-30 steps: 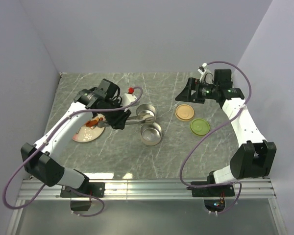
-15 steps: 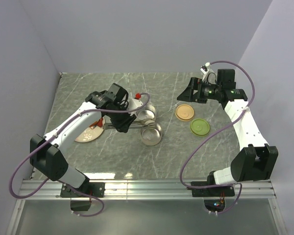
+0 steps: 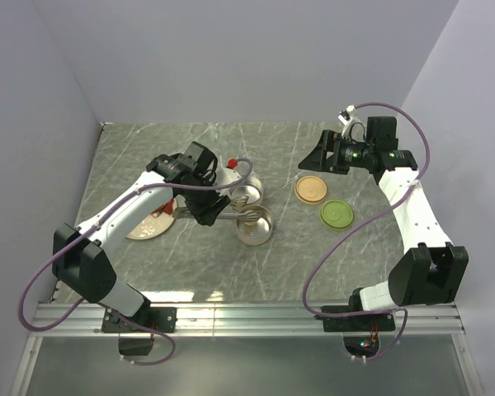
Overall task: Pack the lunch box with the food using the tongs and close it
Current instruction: Place the food into the lunch box, then pick up the food using the clamp
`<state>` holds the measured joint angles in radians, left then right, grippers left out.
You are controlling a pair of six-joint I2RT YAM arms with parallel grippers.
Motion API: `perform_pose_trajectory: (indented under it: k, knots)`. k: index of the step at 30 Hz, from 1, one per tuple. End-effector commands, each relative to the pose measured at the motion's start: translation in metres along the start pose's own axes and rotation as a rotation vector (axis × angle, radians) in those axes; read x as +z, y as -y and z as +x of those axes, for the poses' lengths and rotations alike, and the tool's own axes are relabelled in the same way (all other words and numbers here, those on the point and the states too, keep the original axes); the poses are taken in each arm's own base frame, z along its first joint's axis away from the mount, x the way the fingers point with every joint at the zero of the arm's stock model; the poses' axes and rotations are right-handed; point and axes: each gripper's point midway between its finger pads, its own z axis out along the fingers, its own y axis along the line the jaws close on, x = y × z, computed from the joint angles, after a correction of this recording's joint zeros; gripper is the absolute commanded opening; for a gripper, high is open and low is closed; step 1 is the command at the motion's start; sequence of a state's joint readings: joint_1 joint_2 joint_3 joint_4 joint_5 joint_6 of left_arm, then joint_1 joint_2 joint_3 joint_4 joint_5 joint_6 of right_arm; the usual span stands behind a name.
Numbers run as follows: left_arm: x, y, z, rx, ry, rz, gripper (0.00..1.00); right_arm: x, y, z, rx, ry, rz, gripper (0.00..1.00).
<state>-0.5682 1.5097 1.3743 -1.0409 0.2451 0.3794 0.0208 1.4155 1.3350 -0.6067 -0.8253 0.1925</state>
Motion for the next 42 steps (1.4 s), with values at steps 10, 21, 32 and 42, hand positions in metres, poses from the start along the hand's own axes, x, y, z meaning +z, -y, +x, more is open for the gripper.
perform_pose_trajectory:
  k: [10,21,32,42]
  knots:
    - [-0.050,-0.007,-0.025,-0.066,0.141,-0.086,0.58,-0.008,-0.009,-0.009,-0.036,0.034,-0.027,1.00]
    - [-0.106,-0.072,0.053,-0.384,0.156,-0.276,0.61,-0.008,-0.010,-0.008,-0.049,0.015,-0.038,1.00]
    - [-0.149,-0.107,0.182,-0.636,0.010,-0.520,0.60,-0.005,-0.011,-0.005,-0.047,0.000,-0.058,1.00]
    - [-0.156,-0.116,0.254,-0.734,-0.145,-0.520,0.58,-0.001,-0.009,-0.004,-0.031,-0.005,-0.071,1.00]
